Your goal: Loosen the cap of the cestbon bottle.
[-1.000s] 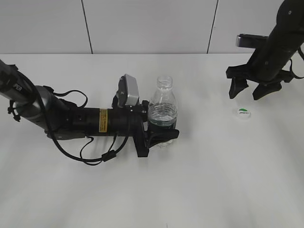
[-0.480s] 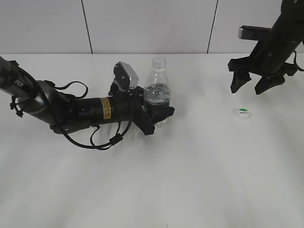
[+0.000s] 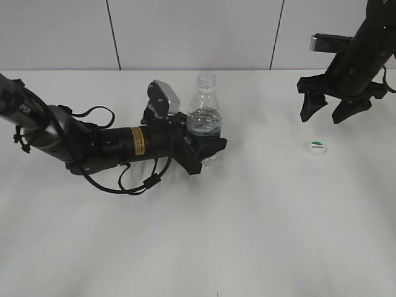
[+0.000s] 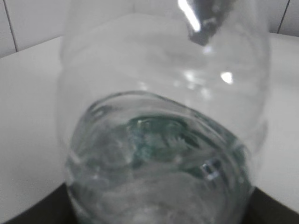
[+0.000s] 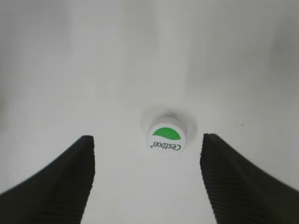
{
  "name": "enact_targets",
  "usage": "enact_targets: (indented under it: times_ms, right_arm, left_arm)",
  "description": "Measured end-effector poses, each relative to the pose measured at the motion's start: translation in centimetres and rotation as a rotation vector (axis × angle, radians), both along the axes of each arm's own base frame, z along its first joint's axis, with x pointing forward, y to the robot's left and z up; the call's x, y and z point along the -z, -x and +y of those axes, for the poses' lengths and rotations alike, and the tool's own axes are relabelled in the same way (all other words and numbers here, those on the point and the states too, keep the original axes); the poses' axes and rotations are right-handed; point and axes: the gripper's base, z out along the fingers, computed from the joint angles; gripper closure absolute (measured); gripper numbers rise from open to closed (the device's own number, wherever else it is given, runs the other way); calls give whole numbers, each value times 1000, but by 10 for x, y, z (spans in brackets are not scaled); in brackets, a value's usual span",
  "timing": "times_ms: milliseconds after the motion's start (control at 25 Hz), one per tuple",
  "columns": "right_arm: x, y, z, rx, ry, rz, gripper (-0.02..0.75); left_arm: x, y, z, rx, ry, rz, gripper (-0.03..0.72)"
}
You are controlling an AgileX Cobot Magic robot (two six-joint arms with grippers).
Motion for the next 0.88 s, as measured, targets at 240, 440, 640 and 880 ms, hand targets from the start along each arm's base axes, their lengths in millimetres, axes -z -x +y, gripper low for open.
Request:
enact_targets:
  times_ms: [240,440,640,880]
  right_arm:
    - [-3,-1,0,-2,-1,2,202]
    - [-11,-5,1,-3,-4,-22,202]
    - [-13,-6,1,-5,-4,-27,202]
    - [-13,-6,1,-7,1,-25,202]
  left_arm:
    - [4,0,0,-8,40,10,276]
    - [4,0,0,-15,60,38,230]
    - [3,0,0,-28,77,62,102]
    - [1,0,0,-31,83,65,80]
